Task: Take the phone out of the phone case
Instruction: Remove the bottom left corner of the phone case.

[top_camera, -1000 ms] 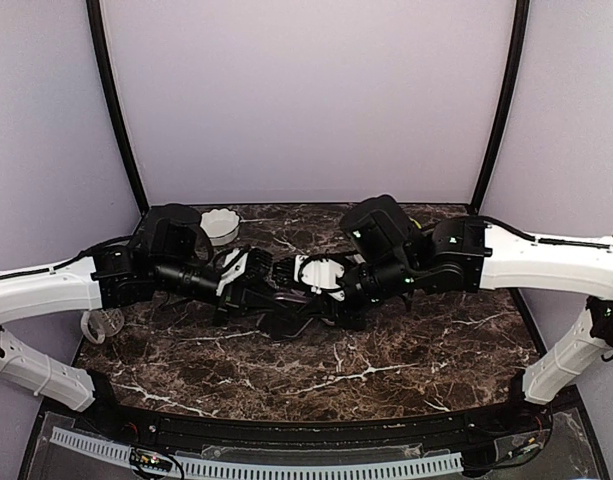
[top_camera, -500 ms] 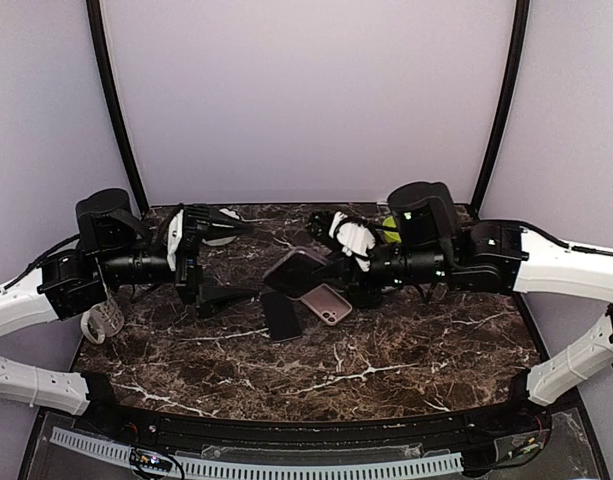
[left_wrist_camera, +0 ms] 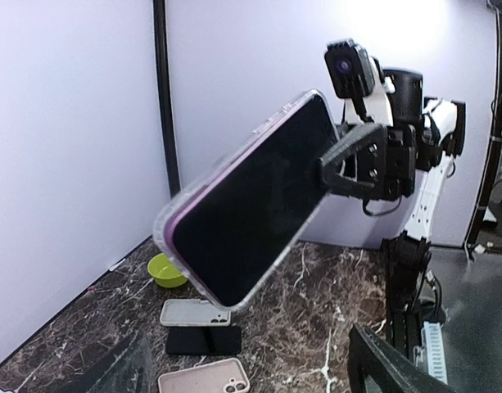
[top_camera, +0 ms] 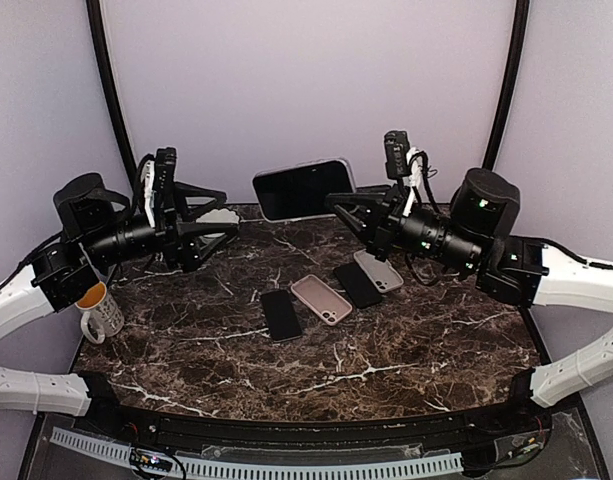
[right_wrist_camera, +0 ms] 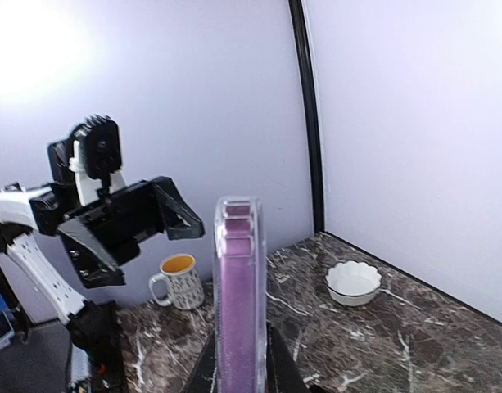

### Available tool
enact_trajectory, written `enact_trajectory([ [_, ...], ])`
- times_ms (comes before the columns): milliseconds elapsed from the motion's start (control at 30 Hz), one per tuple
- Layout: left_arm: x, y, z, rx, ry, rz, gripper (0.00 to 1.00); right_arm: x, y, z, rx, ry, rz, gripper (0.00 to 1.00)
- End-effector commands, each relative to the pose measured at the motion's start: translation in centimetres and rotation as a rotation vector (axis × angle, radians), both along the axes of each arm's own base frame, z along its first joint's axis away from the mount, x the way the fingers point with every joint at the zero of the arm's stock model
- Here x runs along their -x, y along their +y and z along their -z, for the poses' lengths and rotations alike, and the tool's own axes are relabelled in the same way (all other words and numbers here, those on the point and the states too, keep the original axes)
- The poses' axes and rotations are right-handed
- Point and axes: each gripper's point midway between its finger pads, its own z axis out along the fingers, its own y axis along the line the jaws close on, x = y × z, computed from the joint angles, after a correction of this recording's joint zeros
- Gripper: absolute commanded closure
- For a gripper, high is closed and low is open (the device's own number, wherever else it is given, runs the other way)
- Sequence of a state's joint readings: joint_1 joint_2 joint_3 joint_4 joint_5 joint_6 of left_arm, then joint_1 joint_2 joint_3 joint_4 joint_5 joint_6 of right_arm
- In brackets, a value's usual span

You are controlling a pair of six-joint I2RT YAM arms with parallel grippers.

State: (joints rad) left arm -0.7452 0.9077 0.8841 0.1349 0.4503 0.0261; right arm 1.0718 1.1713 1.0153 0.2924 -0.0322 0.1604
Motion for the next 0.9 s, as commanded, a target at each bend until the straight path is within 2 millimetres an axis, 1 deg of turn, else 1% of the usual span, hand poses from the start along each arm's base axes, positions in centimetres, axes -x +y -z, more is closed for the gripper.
enact_trajectory([
  [0,1.5,-0.2,-3.3,0.149,0.067,0.133,0.19,3.3,-1.6,-7.3,-0.324,-0.042,-0.169,1.00],
  [33,2.1,-0.4,-3.4,0.153,0.071,0.174,0.20,3.9,-1.8,-7.5,-0.356,-0.042,-0.205,1.00],
  [133,2.8,-0.9,-3.9,0.185,0.095,0.249,0.22,5.3,-2.4,-8.6,-0.443,-0.049,-0.289,1.00],
  [233,3.8,-1.0,-4.4,0.210,0.104,0.326,0.23,6.2,-2.4,-9.1,-0.477,-0.054,-0.352,1.00],
  [267,4.3,-1.0,-5.0,0.227,0.080,0.351,0.25,6.4,-2.3,-9.0,-0.483,-0.052,-0.371,1.00],
  [333,5.0,-0.9,-5.4,0.244,0.068,0.391,0.29,6.8,-2.2,-9.0,-0.494,-0.047,-0.404,1.00],
  [433,5.7,-0.9,-5.8,0.253,0.065,0.436,0.36,6.9,-1.8,-8.9,-0.504,-0.036,-0.430,1.00],
  [633,7.0,-0.8,-6.0,0.260,0.063,0.521,0.44,6.9,-1.5,-9.0,-0.507,-0.039,-0.440,1.00],
  [700,6.9,-0.9,-6.0,0.264,0.074,0.519,0.47,6.9,-1.3,-8.9,-0.501,-0.041,-0.445,1.00],
  [867,6.4,-1.1,-5.9,0.281,0.108,0.515,0.50,6.9,-0.8,-8.5,-0.488,-0.037,-0.453,1.00],
])
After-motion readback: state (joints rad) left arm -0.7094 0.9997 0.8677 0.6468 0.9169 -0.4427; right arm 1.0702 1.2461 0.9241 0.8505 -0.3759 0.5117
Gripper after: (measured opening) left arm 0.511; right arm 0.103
